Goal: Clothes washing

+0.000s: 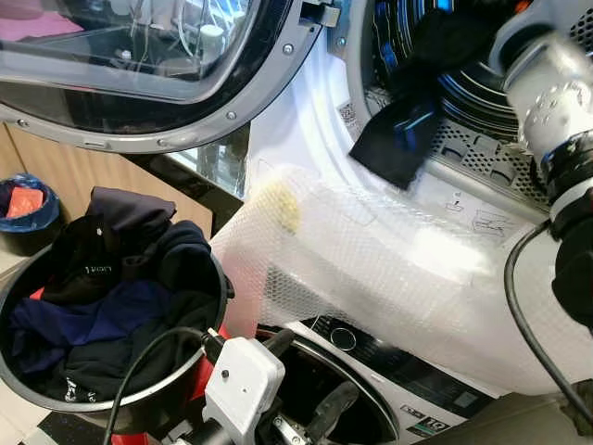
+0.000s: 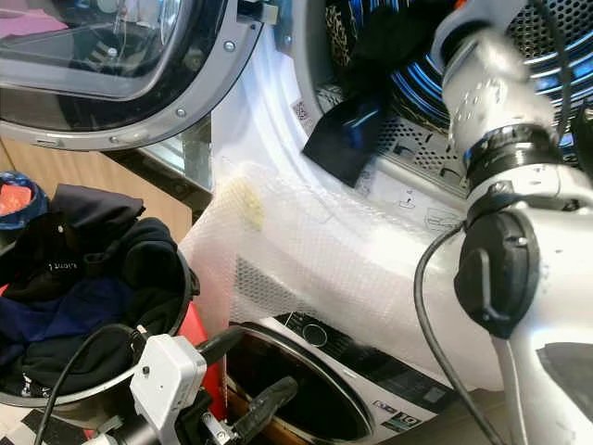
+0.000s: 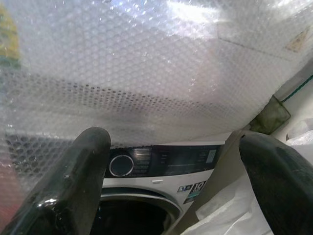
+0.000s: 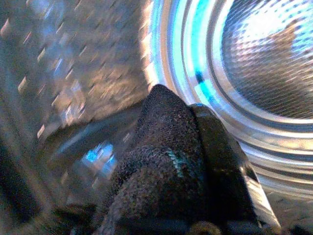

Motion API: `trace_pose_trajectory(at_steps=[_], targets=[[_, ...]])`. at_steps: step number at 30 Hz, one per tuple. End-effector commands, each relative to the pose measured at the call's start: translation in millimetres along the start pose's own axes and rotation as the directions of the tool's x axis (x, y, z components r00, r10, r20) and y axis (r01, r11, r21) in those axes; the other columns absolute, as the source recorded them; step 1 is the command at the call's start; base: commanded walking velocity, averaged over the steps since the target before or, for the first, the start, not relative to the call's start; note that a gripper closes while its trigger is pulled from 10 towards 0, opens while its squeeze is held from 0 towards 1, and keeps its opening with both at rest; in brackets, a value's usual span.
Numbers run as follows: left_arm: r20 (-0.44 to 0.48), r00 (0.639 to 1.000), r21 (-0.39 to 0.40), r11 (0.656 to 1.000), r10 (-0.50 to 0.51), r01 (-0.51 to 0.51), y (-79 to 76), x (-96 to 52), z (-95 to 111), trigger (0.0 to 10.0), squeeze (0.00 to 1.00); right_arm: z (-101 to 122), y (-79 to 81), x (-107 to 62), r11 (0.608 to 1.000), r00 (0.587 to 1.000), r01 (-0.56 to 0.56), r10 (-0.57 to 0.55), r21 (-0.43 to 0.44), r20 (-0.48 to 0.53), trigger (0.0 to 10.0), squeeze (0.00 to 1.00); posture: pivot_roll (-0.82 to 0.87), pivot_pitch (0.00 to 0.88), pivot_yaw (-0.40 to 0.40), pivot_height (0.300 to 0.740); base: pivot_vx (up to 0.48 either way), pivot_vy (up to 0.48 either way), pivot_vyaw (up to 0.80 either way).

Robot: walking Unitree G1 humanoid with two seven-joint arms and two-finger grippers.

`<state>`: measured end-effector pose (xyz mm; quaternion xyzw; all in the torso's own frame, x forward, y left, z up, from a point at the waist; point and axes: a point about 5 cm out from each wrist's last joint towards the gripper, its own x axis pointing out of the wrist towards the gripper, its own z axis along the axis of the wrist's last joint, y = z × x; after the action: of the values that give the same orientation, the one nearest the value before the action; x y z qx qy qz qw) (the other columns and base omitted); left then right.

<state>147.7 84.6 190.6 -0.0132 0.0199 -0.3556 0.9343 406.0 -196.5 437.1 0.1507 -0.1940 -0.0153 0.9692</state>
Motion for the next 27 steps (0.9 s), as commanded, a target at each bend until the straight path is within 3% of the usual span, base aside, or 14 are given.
trace_pose_trajectory(at_steps=[1,5,9,12,16,19,20,21,22,26,27], targets=[[0.011,1.000,-0.025,0.999,-0.023,0.023,-6.7,-0.9,2.4,10.0,0.00,22.3,-16.2,-1.0,0.994,0.992,0.108,-0.109,0.013,0.065,10.0,0.00,0.21,0.117,-0.257,0.740,0.000,0.000,0.00],[0.009,1.000,-0.040,0.999,-0.020,0.020,-8.4,-0.5,2.0,10.0,0.00,47.1,-37.2,-6.0,0.952,0.939,0.299,-0.306,0.070,0.158,10.0,0.00,0.21,0.121,-0.264,0.740,0.000,0.000,0.00],[0.008,1.000,-0.044,0.999,-0.008,0.008,-7.5,-0.2,1.6,10.0,0.00,63.4,-45.3,-9.8,0.925,0.902,0.358,-0.378,0.128,0.210,10.0,0.00,0.21,0.120,-0.269,0.740,0.000,0.000,0.00],[0.005,1.000,-0.058,0.998,0.006,-0.006,-7.3,-0.6,1.1,10.0,0.00,66.7,-40.6,-9.3,0.932,0.906,0.338,-0.360,0.132,0.221,10.0,0.00,0.21,0.121,-0.272,0.740,0.000,0.000,0.00],[0.006,1.000,-0.064,0.998,0.015,-0.015,-8.5,0.0,0.6,10.0,0.00,56.1,-26.1,-5.9,0.949,0.924,0.315,-0.311,0.017,0.221,10.0,0.00,0.21,0.124,-0.269,0.740,0.000,0.000,0.00],[0.012,1.000,-0.075,0.997,0.024,-0.023,-8.8,0.5,1.9,10.0,0.00,37.4,-14.9,-3.0,0.951,0.945,0.289,-0.265,-0.108,0.191,10.0,0.00,0.21,0.135,-0.266,0.740,0.000,0.000,0.00],[0.008,1.000,-0.077,0.997,0.025,-0.024,-9.0,-0.4,1.6,10.0,0.00,24.6,-9.1,-1.9,0.945,0.957,0.268,-0.238,-0.186,0.168,10.0,0.00,0.21,0.135,-0.266,0.740,0.000,0.000,0.00],[0.008,1.000,-0.077,0.997,0.025,-0.024,-9.0,-0.4,1.6,10.0,0.00,24.6,-9.1,-1.9,0.945,0.957,0.268,-0.238,-0.186,0.168,10.0,0.00,0.21,0.135,-0.266,0.740,0.000,0.000,0.00],[0.003,1.000,-0.076,0.997,0.027,-0.027,-9.1,-1.6,1.0,10.0,0.00,12.2,-4.4,-1.2,0.931,0.968,0.244,-0.215,-0.271,0.132,10.0,0.00,0.21,0.142,-0.262,0.740,0.000,0.000,0.00],[-0.001,0.999,-0.078,0.996,0.034,-0.034,-9.0,-2.2,0.5,10.0,0.00,-11.9,1.0,-1.1,0.931,0.981,0.191,-0.191,-0.311,0.033,10.0,0.00,0.22,0.140,-0.262,0.740,0.000,0.000,0.00],[0.000,0.999,-0.081,0.996,0.036,-0.036,-9.1,-1.8,0.9,10.0,0.00,-20.6,3.8,-1.5,0.918,0.984,0.170,-0.179,-0.358,0.008,10.0,0.00,0.22,0.136,-0.262,0.740,0.000,0.000,0.00]])
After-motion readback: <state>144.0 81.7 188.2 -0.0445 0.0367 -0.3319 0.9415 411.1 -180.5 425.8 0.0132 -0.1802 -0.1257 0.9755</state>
